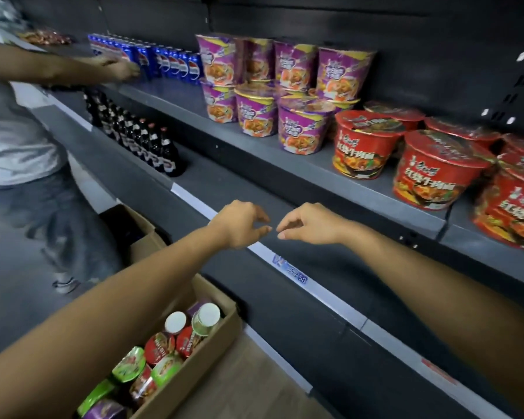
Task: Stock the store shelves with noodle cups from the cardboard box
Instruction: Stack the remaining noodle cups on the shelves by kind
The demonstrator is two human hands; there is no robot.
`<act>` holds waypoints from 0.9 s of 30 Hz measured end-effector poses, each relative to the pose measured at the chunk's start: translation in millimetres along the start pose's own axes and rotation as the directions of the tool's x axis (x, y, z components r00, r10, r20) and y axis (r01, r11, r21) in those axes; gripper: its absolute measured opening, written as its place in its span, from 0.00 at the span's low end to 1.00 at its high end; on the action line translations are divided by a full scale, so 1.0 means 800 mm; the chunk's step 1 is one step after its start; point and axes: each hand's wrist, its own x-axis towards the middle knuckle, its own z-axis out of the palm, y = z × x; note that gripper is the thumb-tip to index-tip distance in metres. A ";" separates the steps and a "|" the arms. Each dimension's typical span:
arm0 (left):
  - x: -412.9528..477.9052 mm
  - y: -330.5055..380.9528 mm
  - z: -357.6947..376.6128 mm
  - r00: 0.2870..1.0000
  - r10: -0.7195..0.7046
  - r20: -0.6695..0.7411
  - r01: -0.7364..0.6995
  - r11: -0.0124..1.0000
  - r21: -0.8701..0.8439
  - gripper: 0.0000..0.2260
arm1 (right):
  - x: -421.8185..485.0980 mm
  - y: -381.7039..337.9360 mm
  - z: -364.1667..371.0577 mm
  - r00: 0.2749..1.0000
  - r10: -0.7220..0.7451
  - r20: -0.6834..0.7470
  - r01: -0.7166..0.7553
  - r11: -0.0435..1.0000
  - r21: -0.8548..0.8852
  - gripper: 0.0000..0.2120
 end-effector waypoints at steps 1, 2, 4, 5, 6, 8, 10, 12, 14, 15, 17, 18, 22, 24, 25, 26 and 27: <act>0.003 -0.012 0.003 1.000 -0.026 0.017 0.026 1.000 -0.002 0.16 | 0.016 0.000 0.004 1.000 -0.008 0.026 0.008 1.000 0.003 0.10; 0.006 -0.023 0.006 0.998 -0.049 0.034 0.049 0.999 0.000 0.15 | 0.031 -0.001 0.009 0.999 -0.015 0.048 0.015 1.000 0.010 0.10; 0.010 -0.044 0.011 0.994 -0.086 0.063 0.086 0.996 0.005 0.14 | 0.060 -0.002 0.020 0.996 -0.033 0.084 0.031 0.999 0.025 0.10; 0.013 -0.055 0.014 0.991 -0.107 0.077 0.107 0.994 0.007 0.14 | 0.074 -0.003 0.026 0.994 -0.041 0.099 0.039 0.999 0.027 0.10; 0.016 -0.066 0.018 0.986 -0.137 0.098 0.137 0.991 0.004 0.14 | 0.087 -0.002 0.033 0.992 -0.048 0.117 0.045 0.999 0.027 0.11; 0.019 -0.089 0.027 0.970 -0.194 0.144 0.196 0.981 -0.004 0.13 | 0.111 -0.001 0.050 0.984 -0.056 0.167 0.052 0.998 0.030 0.12; 0.016 -0.110 0.040 0.956 -0.235 0.174 0.238 0.971 0.004 0.12 | 0.133 0.001 0.068 0.975 -0.062 0.215 0.055 0.998 0.036 0.12; 0.010 -0.127 0.050 0.946 -0.263 0.192 0.268 0.963 0.001 0.12 | 0.151 0.003 0.088 0.967 -0.061 0.247 0.051 0.998 0.044 0.12; 0.003 -0.148 0.061 0.932 -0.298 0.205 0.305 0.952 -0.001 0.12 | 0.169 0.006 0.108 0.956 -0.056 0.288 0.043 0.998 0.052 0.11; 0.001 -0.161 0.067 0.925 -0.306 0.223 0.316 0.949 -0.008 0.12 | 0.179 0.007 0.119 0.950 -0.053 0.309 0.034 0.997 0.065 0.11; -0.005 -0.187 0.078 0.911 -0.313 0.270 0.334 0.942 -0.034 0.11 | 0.198 0.008 0.139 0.936 -0.055 0.347 0.025 0.996 0.090 0.11; -0.008 -0.199 0.084 0.907 -0.321 0.272 0.339 0.941 -0.022 0.10 | 0.207 0.007 0.150 0.931 -0.056 0.361 0.026 0.996 0.089 0.11; -0.011 -0.257 0.119 0.883 -0.342 0.321 0.351 0.936 0.030 0.09 | 0.253 0.009 0.204 0.913 -0.020 0.407 -0.018 0.996 0.089 0.11; -0.004 -0.298 0.148 0.859 -0.355 0.368 0.380 0.925 0.005 0.09 | 0.284 0.017 0.239 0.910 0.025 0.415 -0.070 0.993 0.094 0.11; -0.001 -0.321 0.164 0.843 -0.366 0.394 0.401 0.916 -0.005 0.09 | 0.301 0.022 0.257 0.913 0.048 0.406 -0.096 0.991 0.097 0.11; 0.002 -0.342 0.182 0.834 -0.374 0.406 0.415 0.910 -0.013 0.11 | 0.317 0.028 0.274 0.917 0.073 0.391 -0.122 0.987 0.101 0.11; 0.006 -0.364 0.201 0.823 -0.389 0.414 0.432 0.902 -0.013 0.12 | 0.334 0.034 0.292 0.922 0.096 0.374 -0.144 0.984 0.101 0.11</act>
